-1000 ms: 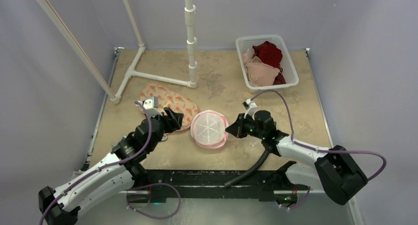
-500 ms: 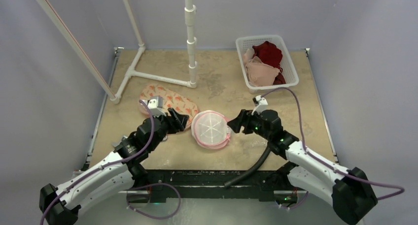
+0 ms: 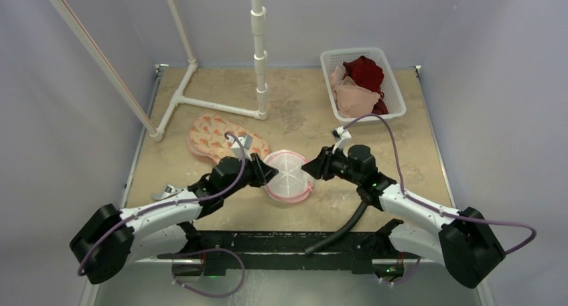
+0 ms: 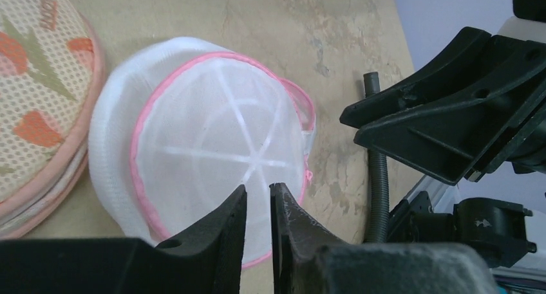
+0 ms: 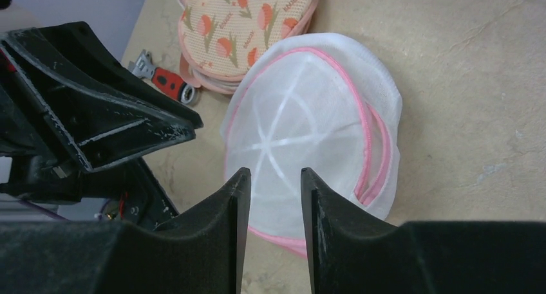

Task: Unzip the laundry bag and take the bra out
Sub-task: Close the laundry bag at the center of the board, then move the laundry bag to the center of the board.

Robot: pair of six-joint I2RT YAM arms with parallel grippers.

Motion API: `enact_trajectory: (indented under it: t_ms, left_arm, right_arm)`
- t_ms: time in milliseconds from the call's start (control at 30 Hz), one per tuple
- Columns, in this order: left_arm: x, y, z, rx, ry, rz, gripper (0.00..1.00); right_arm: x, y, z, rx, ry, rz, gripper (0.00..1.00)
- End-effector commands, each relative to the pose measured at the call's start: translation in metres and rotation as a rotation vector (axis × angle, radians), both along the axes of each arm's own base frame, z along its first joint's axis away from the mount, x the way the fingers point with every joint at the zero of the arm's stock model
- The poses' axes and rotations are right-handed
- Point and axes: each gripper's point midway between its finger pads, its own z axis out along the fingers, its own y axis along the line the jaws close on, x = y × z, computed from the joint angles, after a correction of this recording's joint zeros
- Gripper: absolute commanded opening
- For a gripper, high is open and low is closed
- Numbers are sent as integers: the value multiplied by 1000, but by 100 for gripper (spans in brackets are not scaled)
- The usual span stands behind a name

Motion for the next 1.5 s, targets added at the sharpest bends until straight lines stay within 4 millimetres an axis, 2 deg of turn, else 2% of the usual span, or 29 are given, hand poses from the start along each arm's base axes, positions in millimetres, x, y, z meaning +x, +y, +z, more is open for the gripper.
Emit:
enact_trajectory:
  t_ms: [0, 133, 233, 500, 667, 800, 933, 1033, 1133, 1200, 1267, 1367, 1467]
  left_arm:
    - [3, -26, 16, -137, -37, -71, 17]
    - [5, -37, 1, -144, -9, -87, 13]
    - [6, -37, -13, -126, 14, -77, 11]
    - [9, -12, -63, -4, 92, 36, 10]
    - [7, -9, -78, 32, 111, 37, 9]
    - [6, -9, -81, 43, 109, 29, 9]
    - [7, -12, -67, 22, 77, 10, 9]
    - [6, -17, -35, -30, 28, -14, 12]
    - [4, -15, 5, -70, -42, -30, 19]
    - [1, -2, 23, -63, -76, -3, 27]
    - [-1, 14, 32, -43, -95, 43, 35]
    - [-7, 34, 41, -29, -110, 94, 42]
    - [-16, 46, 43, -48, -108, 112, 45]
  right_arm:
    - [2, 6, 5, 52, -37, 11, 37]
    - [3, 3, -4, 32, -35, 0, 35]
    - [3, 4, -15, 20, -15, 2, 33]
    - [3, 9, -54, -21, 70, 16, 31]
    - [1, 7, -73, -52, 111, 6, 31]
    - [4, 4, -70, -74, 95, -9, 31]
    - [6, -1, -55, -88, 59, -21, 33]
    - [8, -4, -32, -81, 10, -35, 37]
    - [8, -14, -18, -110, -17, -64, 55]
    - [5, -21, -19, -120, 0, -94, 64]
    - [6, -28, -27, -146, 12, -121, 70]
    - [6, -31, -44, -143, 76, -123, 73]
    - [5, -28, -55, -92, 116, -122, 73]
